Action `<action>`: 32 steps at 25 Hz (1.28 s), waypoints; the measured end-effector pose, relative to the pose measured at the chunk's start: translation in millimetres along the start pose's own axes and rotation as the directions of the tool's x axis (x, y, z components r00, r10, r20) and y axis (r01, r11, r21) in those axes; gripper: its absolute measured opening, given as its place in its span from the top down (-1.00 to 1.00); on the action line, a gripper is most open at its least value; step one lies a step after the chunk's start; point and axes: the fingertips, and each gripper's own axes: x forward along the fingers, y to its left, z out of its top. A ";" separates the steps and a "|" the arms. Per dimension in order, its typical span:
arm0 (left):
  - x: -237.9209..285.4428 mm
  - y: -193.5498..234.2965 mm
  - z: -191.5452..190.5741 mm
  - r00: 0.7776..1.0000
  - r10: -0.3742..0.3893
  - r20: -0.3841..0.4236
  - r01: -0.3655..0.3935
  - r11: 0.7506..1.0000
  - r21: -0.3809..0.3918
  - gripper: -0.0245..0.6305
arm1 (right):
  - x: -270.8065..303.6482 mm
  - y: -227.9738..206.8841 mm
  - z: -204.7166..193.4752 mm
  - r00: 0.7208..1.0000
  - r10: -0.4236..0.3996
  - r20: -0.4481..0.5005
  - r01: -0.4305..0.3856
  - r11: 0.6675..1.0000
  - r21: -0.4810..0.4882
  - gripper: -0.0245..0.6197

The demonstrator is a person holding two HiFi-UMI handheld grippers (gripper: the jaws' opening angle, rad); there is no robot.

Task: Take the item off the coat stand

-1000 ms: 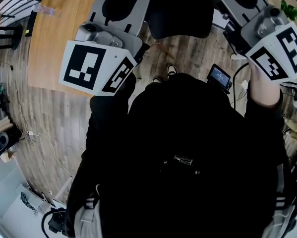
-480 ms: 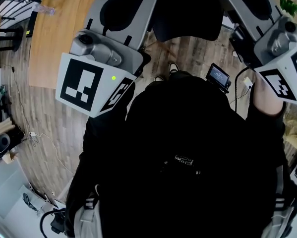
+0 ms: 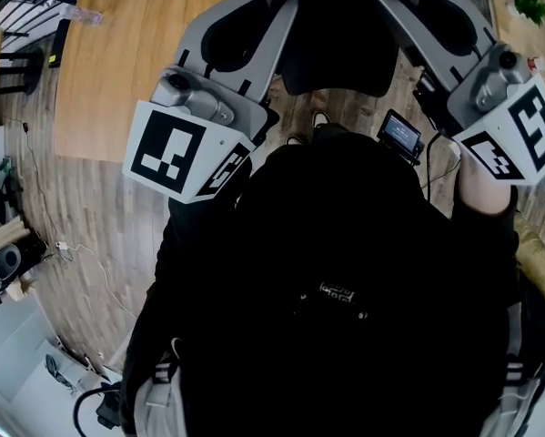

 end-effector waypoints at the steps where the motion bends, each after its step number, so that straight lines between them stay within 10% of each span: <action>1: -1.4 -0.5 -2.3 1.000 0.001 -0.002 -0.001 1.000 -0.005 0.85 | -1.2 1.8 -4.4 1.000 0.005 -0.001 -0.005 1.000 0.008 0.79; 32: 10.0 21.0 -67.4 0.991 0.083 -0.107 -0.089 0.995 -0.046 0.85 | 24.2 11.2 -83.7 0.988 -0.075 -0.131 0.059 0.991 -0.124 0.81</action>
